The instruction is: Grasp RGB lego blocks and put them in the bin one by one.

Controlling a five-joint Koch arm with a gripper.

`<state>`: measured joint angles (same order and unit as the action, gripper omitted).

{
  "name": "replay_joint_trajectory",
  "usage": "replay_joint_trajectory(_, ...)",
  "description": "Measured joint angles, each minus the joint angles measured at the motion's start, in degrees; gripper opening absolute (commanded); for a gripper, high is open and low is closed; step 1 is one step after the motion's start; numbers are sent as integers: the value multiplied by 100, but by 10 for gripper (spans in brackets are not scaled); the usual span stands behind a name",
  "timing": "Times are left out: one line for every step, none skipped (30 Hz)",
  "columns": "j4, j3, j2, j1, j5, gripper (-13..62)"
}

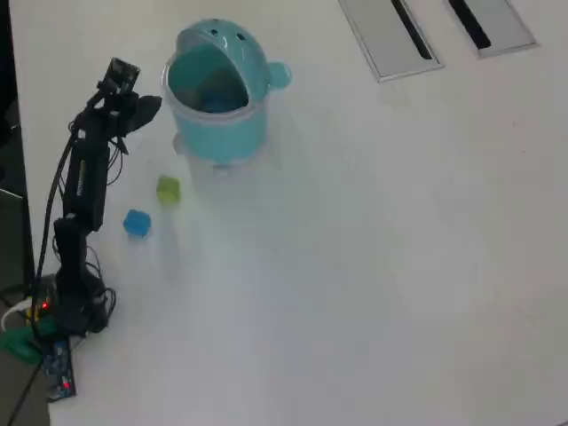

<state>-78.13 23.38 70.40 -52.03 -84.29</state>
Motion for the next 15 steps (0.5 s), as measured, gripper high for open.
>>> replay_joint_trajectory(0,132,141,9,0,289)
replay_joint_trajectory(0,220,264,9,0,289)
replay_joint_trajectory(0,378,369,9,0,289)
replay_joint_trajectory(9,571,475,-9,-18,289)
replay_joint_trajectory(0,861,606,-18,-26,289)
replay_joint_trajectory(-9,1301,773,-26,-35,289)
replay_joint_trajectory(-9,1837,976,-62,-35,289)
replay_joint_trajectory(-18,2373,1195,-105,-26,289)
replay_joint_trajectory(-18,2733,1354,-149,-35,289)
replay_joint_trajectory(-18,2936,1468,-185,-35,289)
replay_joint_trajectory(-9,3023,1556,-202,-35,289)
replay_joint_trajectory(53,3050,1626,-220,-26,289)
replay_joint_trajectory(176,3146,1714,-229,-26,289)
replay_joint_trajectory(334,3340,1784,-229,-26,289)
replay_joint_trajectory(501,3551,1846,-229,-26,289)
